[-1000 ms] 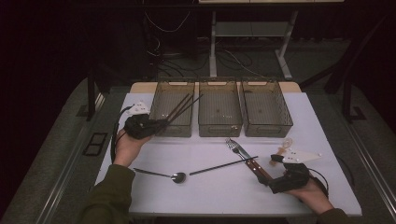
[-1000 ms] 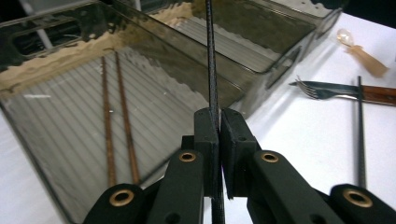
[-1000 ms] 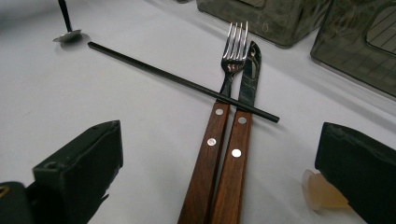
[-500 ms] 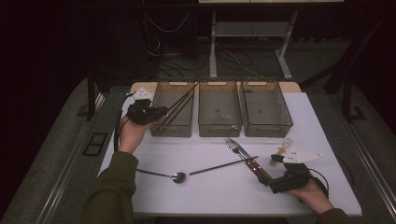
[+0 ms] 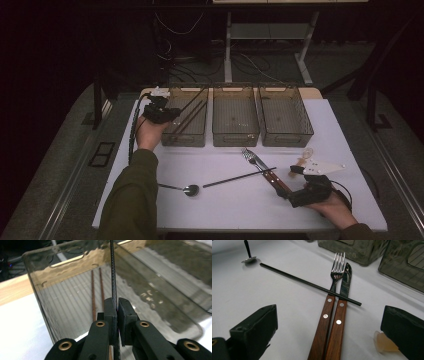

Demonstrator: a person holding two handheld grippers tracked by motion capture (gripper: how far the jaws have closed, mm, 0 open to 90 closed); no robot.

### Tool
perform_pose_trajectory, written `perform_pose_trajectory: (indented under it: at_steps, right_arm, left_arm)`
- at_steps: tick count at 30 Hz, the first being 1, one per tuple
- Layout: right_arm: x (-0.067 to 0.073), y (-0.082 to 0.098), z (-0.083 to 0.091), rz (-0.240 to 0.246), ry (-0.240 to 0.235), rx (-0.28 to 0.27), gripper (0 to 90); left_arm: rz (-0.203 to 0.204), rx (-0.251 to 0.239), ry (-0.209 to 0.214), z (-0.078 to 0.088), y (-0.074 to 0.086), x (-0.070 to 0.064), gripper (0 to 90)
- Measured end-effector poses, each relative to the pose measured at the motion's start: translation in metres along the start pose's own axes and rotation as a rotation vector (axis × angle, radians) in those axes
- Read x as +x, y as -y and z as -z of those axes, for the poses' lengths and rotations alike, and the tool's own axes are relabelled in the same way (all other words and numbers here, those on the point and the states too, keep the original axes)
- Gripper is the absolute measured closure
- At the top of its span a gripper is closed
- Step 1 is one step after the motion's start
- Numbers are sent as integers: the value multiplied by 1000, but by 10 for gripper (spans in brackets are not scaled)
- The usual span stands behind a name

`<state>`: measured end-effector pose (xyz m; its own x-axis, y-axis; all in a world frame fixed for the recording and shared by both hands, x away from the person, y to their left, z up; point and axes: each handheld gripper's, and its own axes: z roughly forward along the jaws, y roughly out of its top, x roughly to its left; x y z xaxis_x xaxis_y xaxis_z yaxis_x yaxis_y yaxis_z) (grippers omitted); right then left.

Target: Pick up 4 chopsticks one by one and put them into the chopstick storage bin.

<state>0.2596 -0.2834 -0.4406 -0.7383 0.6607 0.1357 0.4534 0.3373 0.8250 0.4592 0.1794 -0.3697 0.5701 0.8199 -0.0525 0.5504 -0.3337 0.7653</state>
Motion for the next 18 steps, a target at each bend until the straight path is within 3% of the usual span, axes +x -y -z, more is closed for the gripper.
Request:
perform_pose_trajectory:
  at_steps: [5,9,18]
  right_arm:
    - [0,0,1,-2,-2,-1,12]
    - [1,0,1,-2,-4,-2,11]
    - [1,0,1,0,-7,-3,11]
  left_arm:
    - [57,30,-11,-10,5,8,849]
    - [67,55,-17,-15,7,10,849]
    - [76,56,-27,-18,9,10,839]
